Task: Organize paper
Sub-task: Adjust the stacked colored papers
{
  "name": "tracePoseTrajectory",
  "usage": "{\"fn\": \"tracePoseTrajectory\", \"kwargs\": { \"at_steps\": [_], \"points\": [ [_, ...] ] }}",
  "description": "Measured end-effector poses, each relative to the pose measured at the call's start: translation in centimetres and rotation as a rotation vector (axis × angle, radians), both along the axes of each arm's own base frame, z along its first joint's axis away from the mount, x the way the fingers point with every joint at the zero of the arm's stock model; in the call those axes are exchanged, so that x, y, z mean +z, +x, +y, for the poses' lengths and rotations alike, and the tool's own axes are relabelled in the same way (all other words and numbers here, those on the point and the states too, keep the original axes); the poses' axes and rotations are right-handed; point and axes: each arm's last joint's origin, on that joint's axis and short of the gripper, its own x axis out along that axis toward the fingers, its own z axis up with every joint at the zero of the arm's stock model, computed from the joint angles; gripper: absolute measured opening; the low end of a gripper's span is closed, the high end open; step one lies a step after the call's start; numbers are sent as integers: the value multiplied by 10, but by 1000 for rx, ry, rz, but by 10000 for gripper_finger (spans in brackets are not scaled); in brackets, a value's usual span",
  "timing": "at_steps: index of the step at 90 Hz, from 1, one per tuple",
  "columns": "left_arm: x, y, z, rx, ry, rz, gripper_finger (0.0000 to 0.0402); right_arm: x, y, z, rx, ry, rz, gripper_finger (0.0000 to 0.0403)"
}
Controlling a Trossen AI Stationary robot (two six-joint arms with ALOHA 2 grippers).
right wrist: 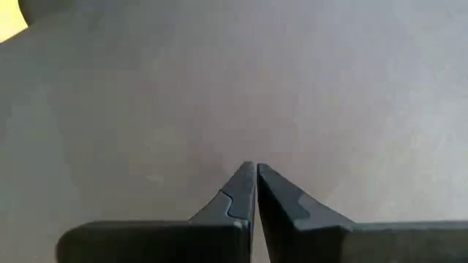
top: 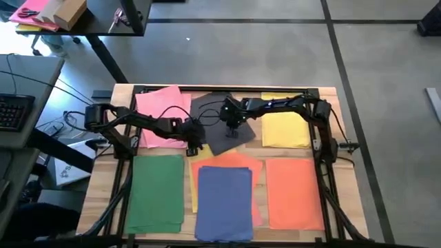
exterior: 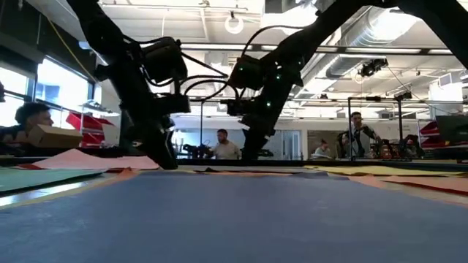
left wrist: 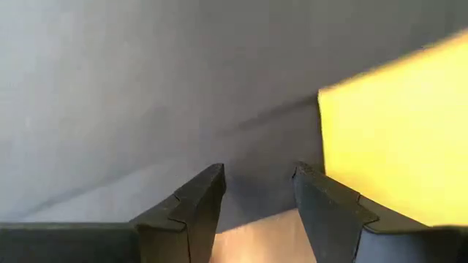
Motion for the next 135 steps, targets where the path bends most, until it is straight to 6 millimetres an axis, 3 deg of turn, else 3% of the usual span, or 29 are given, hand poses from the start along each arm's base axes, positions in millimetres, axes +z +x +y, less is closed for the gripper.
{"fn": "tracePoseTrajectory", "kwargs": {
  "at_steps": [18, 31, 49, 73, 95, 107, 116, 126, 135],
  "points": [
    [30, -11, 2, 64, 36, -66, 156, 14, -25, -3, -42, 44, 161, 0],
    [29, -11, 6, 88, 34, -75, 156, 11, -41, 5, -77, 129, 326, 0],
    [19, -11, 9, 113, 35, -18, 156, 10, -47, 7, -128, 5, 437, 0],
    [17, -13, 5, 124, 24, 21, 156, -18, -32, 7, -82, 36, 398, 0],
    [13, -22, 3, 129, 34, 118, 156, -7, -7, 14, 3, 92, 218, 0],
    [13, -22, 4, 144, 46, 125, 156, -5, -5, 17, 57, 156, 183, 0],
    [14, -22, 3, 138, 44, 124, 156, 5, -5, 12, 46, 123, 221, 0],
    [14, -22, 3, 141, 56, 123, 156, 15, 7, 2, 70, 47, 112, 0],
    [14, -22, 3, 149, 62, 120, 156, 5, 16, -4, 97, 33, 47, 0]
  ]
}}
